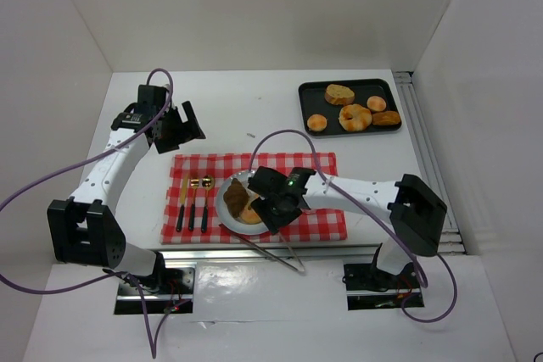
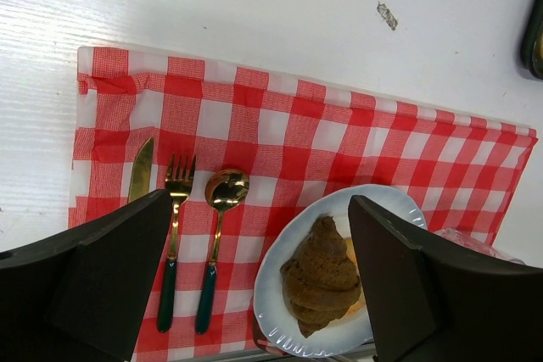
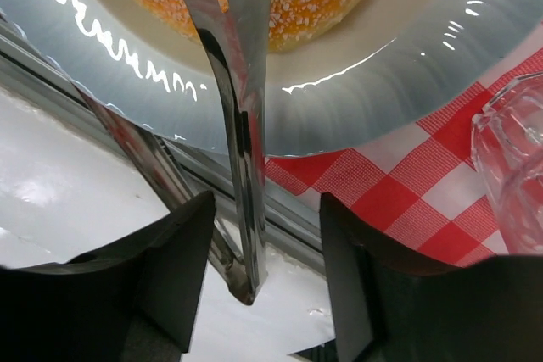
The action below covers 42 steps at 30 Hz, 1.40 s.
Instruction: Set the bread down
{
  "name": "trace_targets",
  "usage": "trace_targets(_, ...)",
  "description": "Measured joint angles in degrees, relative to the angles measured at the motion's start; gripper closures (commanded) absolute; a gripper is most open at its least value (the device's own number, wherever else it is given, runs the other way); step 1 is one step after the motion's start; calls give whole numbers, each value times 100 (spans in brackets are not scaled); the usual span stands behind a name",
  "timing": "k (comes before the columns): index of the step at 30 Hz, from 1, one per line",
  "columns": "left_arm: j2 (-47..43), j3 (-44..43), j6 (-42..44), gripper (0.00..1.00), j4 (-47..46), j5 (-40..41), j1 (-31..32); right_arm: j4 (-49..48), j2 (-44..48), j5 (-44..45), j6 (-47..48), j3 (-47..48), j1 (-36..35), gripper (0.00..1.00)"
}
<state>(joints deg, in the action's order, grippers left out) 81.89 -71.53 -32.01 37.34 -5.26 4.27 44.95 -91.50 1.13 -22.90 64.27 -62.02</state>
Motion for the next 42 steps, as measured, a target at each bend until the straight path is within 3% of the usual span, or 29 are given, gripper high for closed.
trace_targets(4, 0, 0, 0, 2, -2, -2, 0, -98, -96, -44, 11, -131, -22, 54)
trace_targets(12, 0, 0, -2, 3, 0, -2, 0, -98, -116, -22, 37, -149, -61, 94)
trace_targets(14, 2, 0, -2, 3, -2, -2, 0, -81, -116, -17, 57, -149, -63, 100)
trace_targets(23, 2, 0, -2, 3, -4, -4, 0, 568, -35, 330, 295, 715, 22, 100)
trace_targets(26, 4, 0, -2, 3, -7, -4, 0, 726, -17, 459, 424, 1427, 415, 100)
trace_targets(30, 7, 0, -2, 3, -9, -2, 0, 671, -332, 715, 590, 2533, 1552, 100)
trace_targets(36, 7, 0, -87, 2, -2, 15, 0, 372, -2179, 837, 664, 4594, 2887, 100)
trace_targets(42, -26, -4, -127, 1, 17, 48, -42, 332, -4494, 809, 688, 6992, 3416, 95)
